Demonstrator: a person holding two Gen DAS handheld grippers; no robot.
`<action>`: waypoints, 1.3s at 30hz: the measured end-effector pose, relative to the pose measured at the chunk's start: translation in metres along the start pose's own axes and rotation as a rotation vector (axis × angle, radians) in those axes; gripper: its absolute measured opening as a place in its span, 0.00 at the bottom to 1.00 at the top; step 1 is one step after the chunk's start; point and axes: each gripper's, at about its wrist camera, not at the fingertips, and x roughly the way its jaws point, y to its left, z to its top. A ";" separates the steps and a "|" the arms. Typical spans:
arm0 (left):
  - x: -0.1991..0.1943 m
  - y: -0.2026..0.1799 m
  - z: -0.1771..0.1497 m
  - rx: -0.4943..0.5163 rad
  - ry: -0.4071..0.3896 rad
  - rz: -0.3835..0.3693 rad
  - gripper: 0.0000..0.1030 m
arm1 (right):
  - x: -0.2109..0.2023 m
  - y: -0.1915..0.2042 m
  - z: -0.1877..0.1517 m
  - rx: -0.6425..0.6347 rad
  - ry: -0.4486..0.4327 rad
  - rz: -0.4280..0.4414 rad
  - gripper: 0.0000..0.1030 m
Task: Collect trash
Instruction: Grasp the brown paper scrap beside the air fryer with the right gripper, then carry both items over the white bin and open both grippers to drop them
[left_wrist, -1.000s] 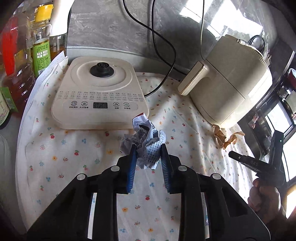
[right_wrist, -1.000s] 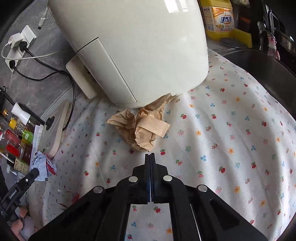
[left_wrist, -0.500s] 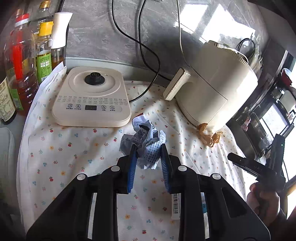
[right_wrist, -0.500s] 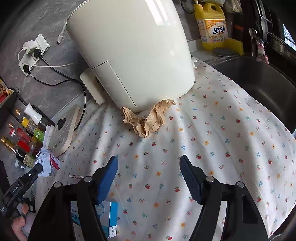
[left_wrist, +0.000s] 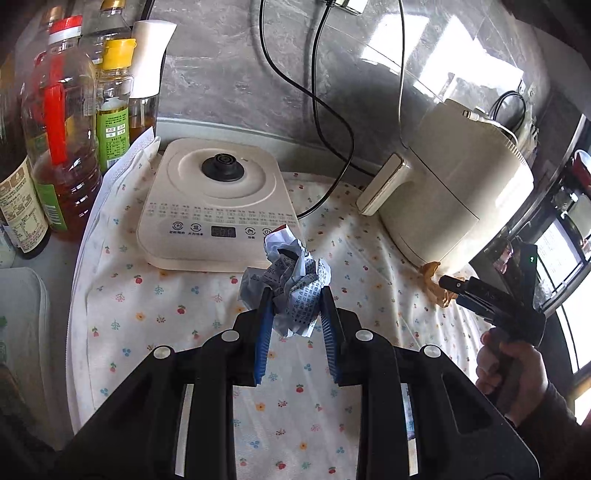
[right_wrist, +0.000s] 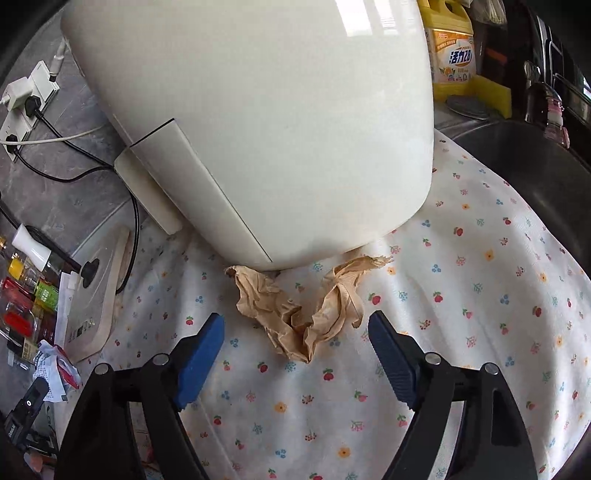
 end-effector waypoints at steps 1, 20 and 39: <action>-0.001 0.002 -0.001 -0.001 0.000 0.005 0.25 | 0.004 -0.001 0.001 0.006 0.005 -0.004 0.69; -0.022 -0.057 -0.035 0.005 -0.003 -0.078 0.25 | -0.103 -0.048 -0.075 0.044 -0.009 0.091 0.16; -0.013 -0.328 -0.153 0.375 0.213 -0.473 0.25 | -0.320 -0.283 -0.193 0.383 -0.201 -0.177 0.17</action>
